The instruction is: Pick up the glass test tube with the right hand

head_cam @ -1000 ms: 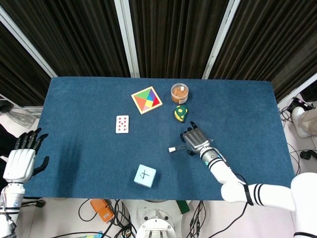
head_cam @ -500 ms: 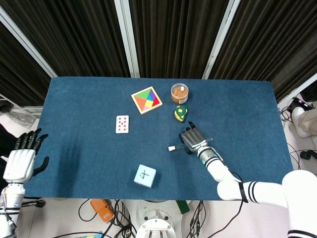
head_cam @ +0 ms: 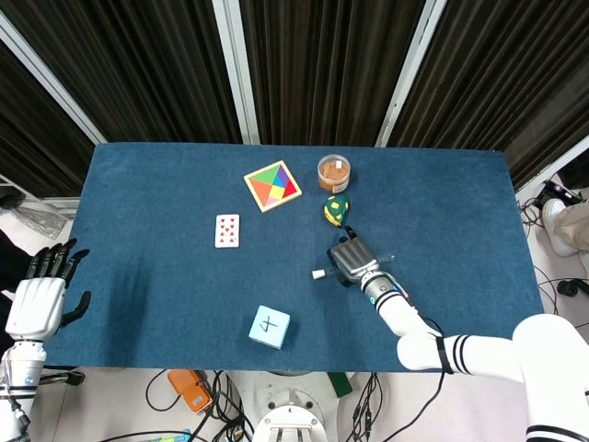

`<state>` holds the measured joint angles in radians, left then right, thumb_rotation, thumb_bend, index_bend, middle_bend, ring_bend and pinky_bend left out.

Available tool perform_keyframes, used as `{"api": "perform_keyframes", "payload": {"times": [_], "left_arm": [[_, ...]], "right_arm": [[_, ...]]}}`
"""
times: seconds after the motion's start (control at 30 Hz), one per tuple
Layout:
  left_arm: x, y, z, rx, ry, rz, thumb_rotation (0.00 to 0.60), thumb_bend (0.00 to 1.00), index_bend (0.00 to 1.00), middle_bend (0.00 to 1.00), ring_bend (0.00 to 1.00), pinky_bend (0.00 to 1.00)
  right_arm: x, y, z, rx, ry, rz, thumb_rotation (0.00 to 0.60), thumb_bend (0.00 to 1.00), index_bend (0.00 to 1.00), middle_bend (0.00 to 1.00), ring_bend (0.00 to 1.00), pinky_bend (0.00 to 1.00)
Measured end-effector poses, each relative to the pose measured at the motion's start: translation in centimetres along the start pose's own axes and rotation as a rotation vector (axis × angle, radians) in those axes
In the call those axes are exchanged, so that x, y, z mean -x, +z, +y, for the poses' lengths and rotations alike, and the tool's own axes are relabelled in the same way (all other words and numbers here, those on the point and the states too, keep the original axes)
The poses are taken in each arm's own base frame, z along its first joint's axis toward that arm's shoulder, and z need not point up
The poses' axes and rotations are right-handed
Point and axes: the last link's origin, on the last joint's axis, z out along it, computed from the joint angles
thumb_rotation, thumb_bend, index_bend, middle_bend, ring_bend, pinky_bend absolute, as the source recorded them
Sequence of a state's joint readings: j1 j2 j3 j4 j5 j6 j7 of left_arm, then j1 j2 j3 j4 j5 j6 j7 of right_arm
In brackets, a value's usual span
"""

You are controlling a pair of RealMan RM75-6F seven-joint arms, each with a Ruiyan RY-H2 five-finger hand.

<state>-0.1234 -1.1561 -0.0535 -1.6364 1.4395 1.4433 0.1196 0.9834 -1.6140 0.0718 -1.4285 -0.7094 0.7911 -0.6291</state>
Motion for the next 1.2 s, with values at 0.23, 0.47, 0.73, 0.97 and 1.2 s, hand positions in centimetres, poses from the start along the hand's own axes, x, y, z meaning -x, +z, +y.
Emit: {"api": "perform_keyframes", "payload": {"times": [0.23,0.47,0.73,0.97,1.2], "left_arm": [[0.0,0.0,0.0,-0.006,-0.004,0.002,0.6,0.37,0.14,0.02,0.0,0.04],[-0.1,-0.1,0.0,-0.014,-0.011,0.002,0.6,0.37,0.14,0.02,0.0,0.04],[0.0,-0.1,-0.1,-0.017,-0.015,-0.002,0.6,0.37,0.14,0.01,0.0,0.04],[0.0,-0.1,-0.1,-0.02,-0.019,-0.003,0.6,0.37,0.14,0.01,0.0,0.04],[-0.1,0.0,-0.1,-0.021,-0.016,-0.003,0.6,0.37,0.14,0.01,0.0,0.04]], "right_arm": [[-0.1,0.1,-0.1,0.0,0.0,0.024,0.6,0.67,0.68,0.55,0.34,0.0],[-0.4,0.2,-0.5,-0.005,0.0,0.058,0.6,0.8,0.76,0.59,0.37,0.0],[-1.3,0.0,-1.0,-0.017,0.001,0.077,0.6,0.83,0.79,0.61,0.38,0.0],[-4.1,-0.9,-1.5,-0.031,-0.005,0.129,0.6,0.83,0.81,0.62,0.39,0.0],[-9.1,-1.9,-2.8,-0.057,0.044,0.242,0.6,0.83,0.83,0.63,0.39,0.0]]}}
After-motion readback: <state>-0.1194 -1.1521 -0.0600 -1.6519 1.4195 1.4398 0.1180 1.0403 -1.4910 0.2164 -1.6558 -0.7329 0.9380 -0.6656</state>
